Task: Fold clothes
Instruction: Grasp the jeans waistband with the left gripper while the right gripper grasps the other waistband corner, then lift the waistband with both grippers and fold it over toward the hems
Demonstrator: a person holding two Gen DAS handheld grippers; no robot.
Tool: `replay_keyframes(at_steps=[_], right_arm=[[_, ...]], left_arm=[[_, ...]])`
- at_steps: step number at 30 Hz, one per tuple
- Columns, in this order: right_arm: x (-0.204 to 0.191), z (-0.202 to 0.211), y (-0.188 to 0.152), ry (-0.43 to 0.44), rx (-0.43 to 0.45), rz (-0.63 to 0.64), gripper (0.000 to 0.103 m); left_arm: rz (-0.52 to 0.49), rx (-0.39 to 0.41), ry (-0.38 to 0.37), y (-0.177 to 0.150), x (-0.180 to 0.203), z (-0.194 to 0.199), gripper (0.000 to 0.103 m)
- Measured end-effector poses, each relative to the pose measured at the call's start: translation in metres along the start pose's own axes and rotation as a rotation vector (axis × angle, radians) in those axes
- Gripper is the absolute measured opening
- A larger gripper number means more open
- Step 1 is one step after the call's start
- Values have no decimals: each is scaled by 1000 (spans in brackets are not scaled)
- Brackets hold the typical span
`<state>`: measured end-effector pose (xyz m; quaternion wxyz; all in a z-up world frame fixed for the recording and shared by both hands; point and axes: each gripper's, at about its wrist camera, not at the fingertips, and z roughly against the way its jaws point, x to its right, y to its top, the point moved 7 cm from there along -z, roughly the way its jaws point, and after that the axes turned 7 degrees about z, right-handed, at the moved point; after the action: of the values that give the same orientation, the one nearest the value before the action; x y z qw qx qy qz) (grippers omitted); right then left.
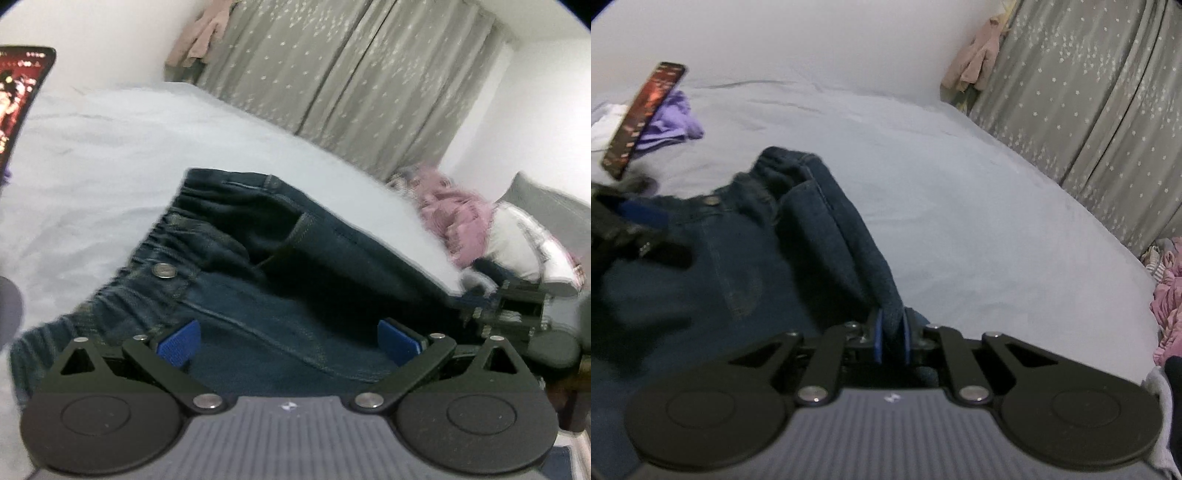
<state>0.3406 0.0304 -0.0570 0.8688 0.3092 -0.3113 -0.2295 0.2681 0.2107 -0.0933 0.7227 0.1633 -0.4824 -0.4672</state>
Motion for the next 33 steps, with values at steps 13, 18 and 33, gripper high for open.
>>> replay_keyframes(at_steps=[13, 18, 33], right_arm=[[-68, 32, -39, 12, -44, 54, 10], [-76, 33, -45, 6, -51, 64, 10], [-40, 39, -73, -155, -105, 85, 37]], left_arm=[[79, 75, -39, -3, 4, -15, 102], [219, 123, -19, 6, -16, -18, 86], [354, 182, -122, 28, -34, 0, 15]])
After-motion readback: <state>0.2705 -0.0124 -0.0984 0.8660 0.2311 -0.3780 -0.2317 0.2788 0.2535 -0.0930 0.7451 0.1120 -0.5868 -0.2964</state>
